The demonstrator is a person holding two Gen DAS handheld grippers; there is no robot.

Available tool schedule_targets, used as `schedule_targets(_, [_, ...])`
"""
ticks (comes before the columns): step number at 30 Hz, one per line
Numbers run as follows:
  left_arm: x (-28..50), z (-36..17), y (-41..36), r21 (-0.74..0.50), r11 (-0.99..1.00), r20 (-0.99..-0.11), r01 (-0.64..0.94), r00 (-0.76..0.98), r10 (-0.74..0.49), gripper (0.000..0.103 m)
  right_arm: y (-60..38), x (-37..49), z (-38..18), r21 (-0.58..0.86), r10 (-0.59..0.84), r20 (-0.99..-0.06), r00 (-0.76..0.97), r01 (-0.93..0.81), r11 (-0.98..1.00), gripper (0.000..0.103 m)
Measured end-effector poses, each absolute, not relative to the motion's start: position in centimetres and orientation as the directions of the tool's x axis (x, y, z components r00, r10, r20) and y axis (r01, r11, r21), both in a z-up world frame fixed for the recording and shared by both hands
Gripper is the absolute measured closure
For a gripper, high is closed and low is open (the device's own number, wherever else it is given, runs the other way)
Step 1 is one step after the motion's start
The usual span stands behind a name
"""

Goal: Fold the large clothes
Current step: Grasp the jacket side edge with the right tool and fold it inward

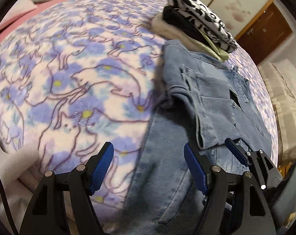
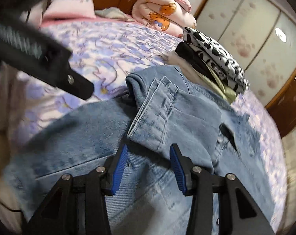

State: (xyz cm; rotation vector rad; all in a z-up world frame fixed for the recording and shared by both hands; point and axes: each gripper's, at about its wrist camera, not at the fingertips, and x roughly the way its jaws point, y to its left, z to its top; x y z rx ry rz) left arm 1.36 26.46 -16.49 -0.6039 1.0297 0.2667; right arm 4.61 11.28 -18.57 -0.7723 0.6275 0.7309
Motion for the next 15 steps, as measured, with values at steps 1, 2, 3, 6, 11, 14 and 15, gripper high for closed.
schedule_targets(1, [1.3, -16.6, 26.7, -0.345, 0.805, -0.862, -0.483, 0.502, -0.068, 0.03, 11.8, 4.7, -19.2, -0.43, 0.322, -0.714, 0.621, -0.753, 0.497, 0.058])
schedule_targets(2, [1.3, -16.7, 26.8, -0.347, 0.803, -0.861, -0.485, 0.503, -0.068, 0.03, 12.1, 4.8, -19.4, -0.45, 0.311, -0.708, 0.634, -0.744, 0.494, 0.058])
schedule_targets(3, [1.4, -16.8, 26.9, -0.35, 0.801, -0.86, -0.486, 0.505, -0.069, 0.03, 12.3, 4.9, -19.8, -0.469, 0.298, -0.699, 0.65, -0.732, 0.495, 0.058])
schedule_targets(6, [1.6, -17.0, 27.1, -0.352, 0.798, -0.859, -0.488, 0.507, -0.069, 0.03, 12.8, 6.0, -20.2, -0.487, 0.261, -0.693, 0.672, -0.703, 0.518, 0.061])
schedule_targets(11, [2.3, -17.0, 26.9, -0.362, 0.798, -0.855, -0.482, 0.512, -0.079, 0.03, 11.9, 8.5, -18.2, -0.287, 0.331, -0.774, 0.541, -0.764, 0.577, 0.087])
schedule_targets(14, [2.5, -16.7, 26.5, -0.363, 0.804, -0.851, -0.47, 0.518, -0.082, 0.03, 10.9, 10.1, -15.5, -0.2, 0.378, -0.777, 0.503, -0.767, 0.609, 0.089])
schedule_targets(15, [2.6, -16.6, 26.3, -0.361, 0.809, -0.851, -0.464, 0.519, -0.082, 0.03, 10.3, 10.7, -14.0, -0.179, 0.397, -0.765, 0.507, -0.76, 0.625, 0.09])
